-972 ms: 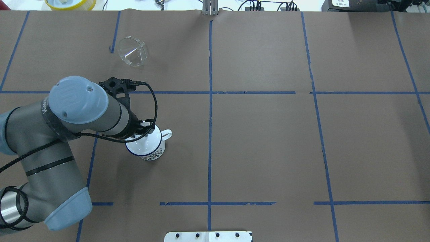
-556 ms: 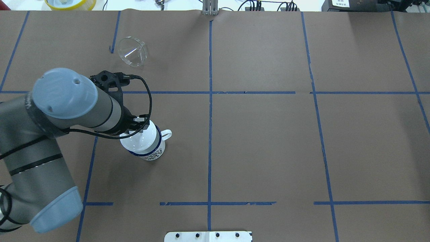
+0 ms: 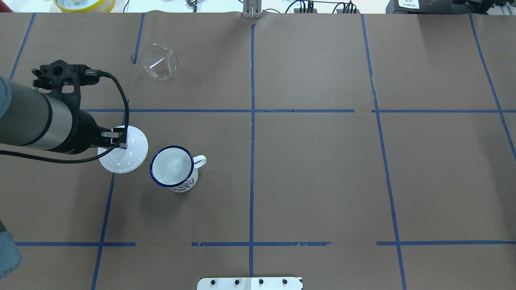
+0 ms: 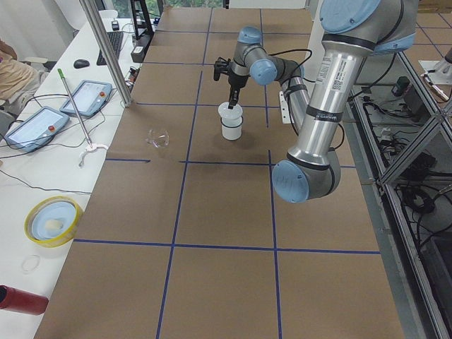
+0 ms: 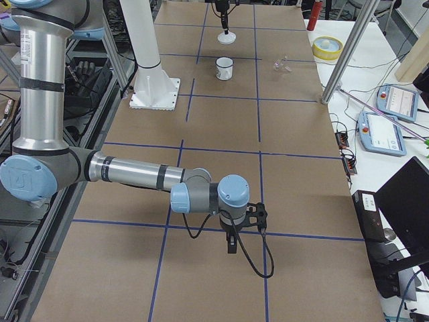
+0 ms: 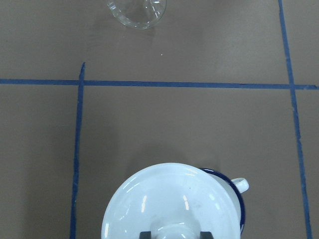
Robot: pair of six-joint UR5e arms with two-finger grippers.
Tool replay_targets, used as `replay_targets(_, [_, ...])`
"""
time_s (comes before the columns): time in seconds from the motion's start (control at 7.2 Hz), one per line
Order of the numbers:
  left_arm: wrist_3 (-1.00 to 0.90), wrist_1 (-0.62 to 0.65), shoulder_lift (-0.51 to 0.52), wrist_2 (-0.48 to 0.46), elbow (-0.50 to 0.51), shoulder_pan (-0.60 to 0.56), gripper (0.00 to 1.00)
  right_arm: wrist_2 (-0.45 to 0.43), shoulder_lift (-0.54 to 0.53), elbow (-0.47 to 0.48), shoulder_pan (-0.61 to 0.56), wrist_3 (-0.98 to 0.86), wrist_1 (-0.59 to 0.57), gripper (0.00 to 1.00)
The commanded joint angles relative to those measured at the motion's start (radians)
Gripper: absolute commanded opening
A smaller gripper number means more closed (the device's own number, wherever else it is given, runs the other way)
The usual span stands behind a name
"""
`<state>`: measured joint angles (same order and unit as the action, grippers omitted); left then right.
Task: Place funnel on cup
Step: 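Set the white lid on the table beside the mug, nearer the left arm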
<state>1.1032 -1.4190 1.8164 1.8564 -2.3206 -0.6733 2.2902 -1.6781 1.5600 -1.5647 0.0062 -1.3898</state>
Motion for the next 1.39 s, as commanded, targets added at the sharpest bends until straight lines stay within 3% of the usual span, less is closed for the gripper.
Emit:
replay_targets(0.0, [0.0, -0.27, -0.152, 0.001, 0.073, 0.011, 0.0, 0.0, 0.0, 0.0, 0.0, 0.0, 0.0, 1.0])
replay_targets(0.42, [0.029, -0.435, -0.152, -0.012, 0.289, 0.081, 0.0, 0.0, 0.0, 0.0, 0.0, 0.0, 0.0, 1.0])
replay_targets(1.11, [0.032, -0.453, -0.154, -0.014, 0.337, 0.118, 0.01, 0.0, 0.0, 0.0, 0.0, 0.0, 0.0, 1.0])
replay_targets(1.25, [0.033, -0.453, -0.154, -0.014, 0.339, 0.12, 0.14, 0.0, 0.0, 0.0, 0.0, 0.0, 0.0, 1.0])
